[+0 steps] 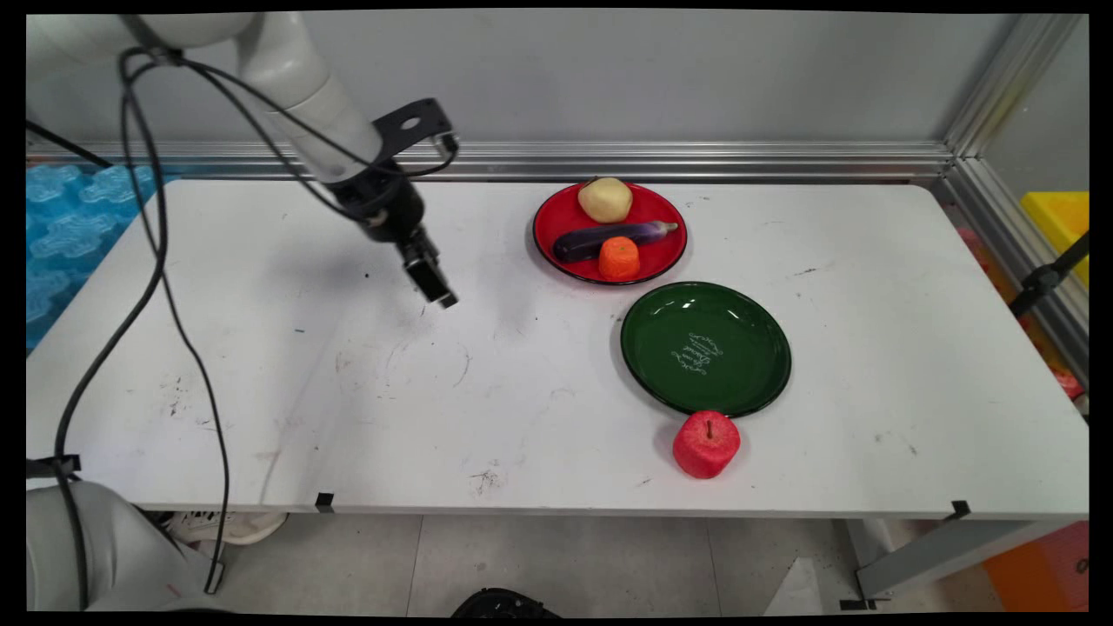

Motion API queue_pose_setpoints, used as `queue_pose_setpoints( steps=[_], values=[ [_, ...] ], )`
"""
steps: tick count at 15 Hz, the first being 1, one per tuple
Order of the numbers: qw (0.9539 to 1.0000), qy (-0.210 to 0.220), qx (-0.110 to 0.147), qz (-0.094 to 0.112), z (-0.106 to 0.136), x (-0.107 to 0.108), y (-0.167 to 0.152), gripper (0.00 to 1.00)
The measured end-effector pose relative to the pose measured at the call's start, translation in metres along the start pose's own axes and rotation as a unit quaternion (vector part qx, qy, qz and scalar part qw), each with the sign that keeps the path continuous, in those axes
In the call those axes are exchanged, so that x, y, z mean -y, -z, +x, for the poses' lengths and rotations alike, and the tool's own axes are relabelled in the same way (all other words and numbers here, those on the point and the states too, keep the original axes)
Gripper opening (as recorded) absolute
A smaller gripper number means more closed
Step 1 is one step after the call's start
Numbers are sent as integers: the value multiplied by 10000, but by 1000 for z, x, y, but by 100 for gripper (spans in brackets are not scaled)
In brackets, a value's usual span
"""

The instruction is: Pick up the eggplant from the red plate

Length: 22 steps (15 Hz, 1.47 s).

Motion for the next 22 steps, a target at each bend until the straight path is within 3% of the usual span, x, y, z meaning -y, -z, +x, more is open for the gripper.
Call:
queue_pose_setpoints(
  steps=[4,10,16,22],
  values=[
    [9986,-270,-390,213,33,19,-20,100],
    [9940,-497,-904,356,69,36,-44,100],
    [9900,-600,-1203,430,81,47,-67,100],
    [9857,-738,-1438,472,77,53,-95,100]
  ],
)
